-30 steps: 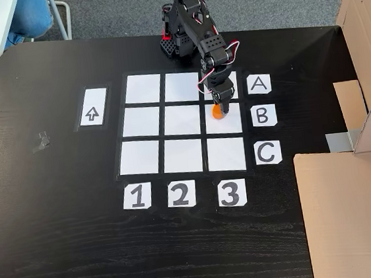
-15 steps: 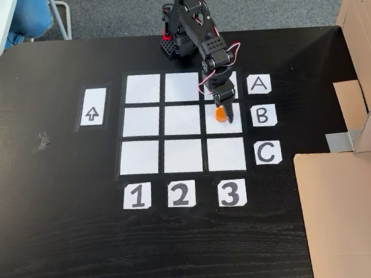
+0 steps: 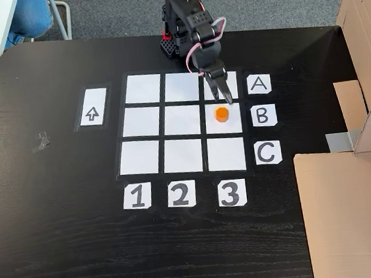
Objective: Pick up the round, orange token and place it in the grid on square B3.
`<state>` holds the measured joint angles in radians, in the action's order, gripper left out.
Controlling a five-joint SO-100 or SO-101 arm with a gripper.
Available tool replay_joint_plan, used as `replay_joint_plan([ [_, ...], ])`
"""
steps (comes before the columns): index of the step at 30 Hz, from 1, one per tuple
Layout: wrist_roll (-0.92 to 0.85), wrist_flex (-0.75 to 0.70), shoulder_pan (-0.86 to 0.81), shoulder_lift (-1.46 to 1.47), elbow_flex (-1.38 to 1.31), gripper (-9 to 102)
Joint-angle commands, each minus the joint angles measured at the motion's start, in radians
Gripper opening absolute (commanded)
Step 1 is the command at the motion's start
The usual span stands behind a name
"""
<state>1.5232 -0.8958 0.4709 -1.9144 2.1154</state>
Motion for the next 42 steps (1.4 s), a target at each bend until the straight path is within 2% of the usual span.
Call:
replay_joint_plan([
  [1, -0.009, 0.094, -0.026, -0.278, 0.167, 59],
  [6, -0.034, 0.153, -0.166, -0.698, 0.422, 57],
  [10, -0.123, 0.12, -0.503, -1.005, 0.538, 51],
  [14, -0.167, 0.094, -0.851, -1.091, 0.549, 45],
  [16, -0.187, 0.107, -1.003, -1.143, 0.586, 30],
  [19, -0.189, 0.123, -1.201, -1.229, 0.647, 14],
  [21, -0.19, 0.13, -1.305, -1.292, 0.701, -1],
  [24, -0.164, 0.069, -1.508, -1.422, 0.825, -1],
  [31, -0.087, 0.077, -1.891, -1.417, 0.905, -1],
  [35, -0.035, 0.074, -1.973, -1.417, 0.905, -1],
  [42, -0.015, 0.078, -1.987, -1.416, 0.905, -1],
])
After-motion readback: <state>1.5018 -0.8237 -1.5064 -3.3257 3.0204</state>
